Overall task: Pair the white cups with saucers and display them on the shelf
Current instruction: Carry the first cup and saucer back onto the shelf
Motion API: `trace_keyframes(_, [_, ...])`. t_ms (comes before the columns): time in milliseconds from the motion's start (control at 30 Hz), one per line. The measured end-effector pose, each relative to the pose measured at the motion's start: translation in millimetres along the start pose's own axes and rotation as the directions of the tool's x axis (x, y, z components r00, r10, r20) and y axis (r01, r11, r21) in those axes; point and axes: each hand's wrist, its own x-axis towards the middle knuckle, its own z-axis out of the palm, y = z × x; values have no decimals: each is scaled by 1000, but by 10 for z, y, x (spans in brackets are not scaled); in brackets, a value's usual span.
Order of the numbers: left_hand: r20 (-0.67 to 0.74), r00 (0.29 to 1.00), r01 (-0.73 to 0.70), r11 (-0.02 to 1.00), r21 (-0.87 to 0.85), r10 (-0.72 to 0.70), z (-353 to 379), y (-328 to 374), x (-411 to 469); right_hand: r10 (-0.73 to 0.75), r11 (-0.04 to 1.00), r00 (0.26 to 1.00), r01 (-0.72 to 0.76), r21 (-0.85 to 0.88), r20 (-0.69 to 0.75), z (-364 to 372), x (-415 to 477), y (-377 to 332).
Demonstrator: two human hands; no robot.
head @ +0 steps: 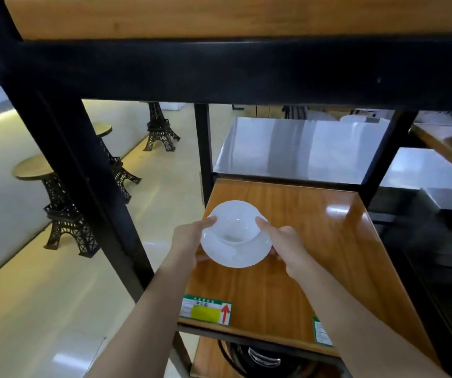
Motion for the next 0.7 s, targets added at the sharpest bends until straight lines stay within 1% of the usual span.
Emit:
trace_keyframes(200, [-48, 999, 23, 1000, 18, -22, 26, -46, 164, 1, 999, 1000, -1, -50, -7, 23, 110, 61])
trace_keyframes(333, [-37, 999, 35, 999, 37, -33, 22, -48, 218, 4, 996, 999, -8, -94, -36, 55, 129, 66])
trace_keyframes(433, [-29, 999, 25, 996, 83, -23, 26, -58, 220, -4, 988, 999, -5, -152, -54, 19, 119, 52])
trace_keyframes(500, [-45, 999, 9, 990, 137, -3, 24, -54, 218, -31, 978, 995, 11, -210, -92, -19, 101, 53])
trace_keyframes(600, [-64, 995, -57, 962, 268, 76, 5, -25, 195, -112, 946, 981, 56, -321, -158, -84, 36, 91])
trace_keyframes(700, [-110, 958, -183, 860, 477, 264, -11, -36, 101, -221, 885, 955, 111, -453, -197, -181, -97, 130])
